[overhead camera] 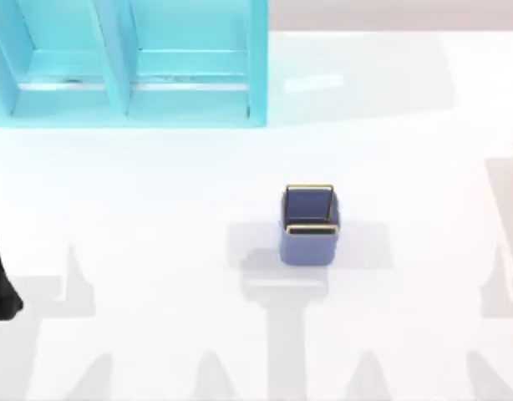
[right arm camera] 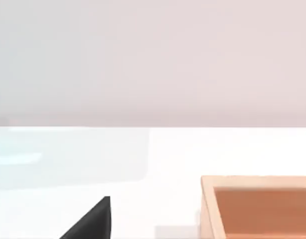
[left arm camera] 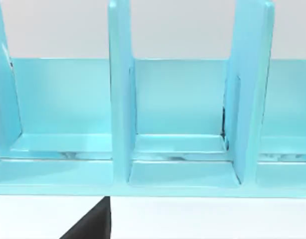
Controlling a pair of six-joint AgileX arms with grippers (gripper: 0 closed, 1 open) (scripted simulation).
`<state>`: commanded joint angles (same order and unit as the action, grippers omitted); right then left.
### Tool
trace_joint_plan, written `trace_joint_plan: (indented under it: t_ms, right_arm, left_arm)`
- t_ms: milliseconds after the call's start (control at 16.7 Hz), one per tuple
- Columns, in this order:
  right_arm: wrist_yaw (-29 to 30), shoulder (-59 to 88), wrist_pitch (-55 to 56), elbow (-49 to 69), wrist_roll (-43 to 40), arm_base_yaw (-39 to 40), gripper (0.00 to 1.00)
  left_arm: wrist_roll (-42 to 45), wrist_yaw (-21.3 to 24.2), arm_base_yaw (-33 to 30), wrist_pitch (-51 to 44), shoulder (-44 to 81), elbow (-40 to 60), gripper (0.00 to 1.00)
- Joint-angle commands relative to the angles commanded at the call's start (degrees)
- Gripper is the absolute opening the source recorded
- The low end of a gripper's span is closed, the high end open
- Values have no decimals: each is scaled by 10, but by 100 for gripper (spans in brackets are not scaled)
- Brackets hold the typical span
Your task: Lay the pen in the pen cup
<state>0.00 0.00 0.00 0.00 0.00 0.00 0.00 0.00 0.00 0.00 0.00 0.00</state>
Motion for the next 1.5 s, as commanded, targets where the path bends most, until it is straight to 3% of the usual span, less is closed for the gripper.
trace_joint_plan:
  t_ms: [300, 600, 900, 1500]
  right_arm:
    - [0, 0, 0, 0, 0, 0, 100]
    - [0, 0, 0, 0, 0, 0, 100]
    - [0, 0, 0, 0, 0, 0, 100]
    - [0, 0, 0, 0, 0, 0, 100]
  left_arm:
    - [-4, 2, 16, -5, 25, 28, 100]
    - [-33, 27, 80, -48, 163, 136, 100]
    - [-97, 81, 170, -142, 412, 270, 100]
    - [-249, 237, 353, -333, 947, 560, 100]
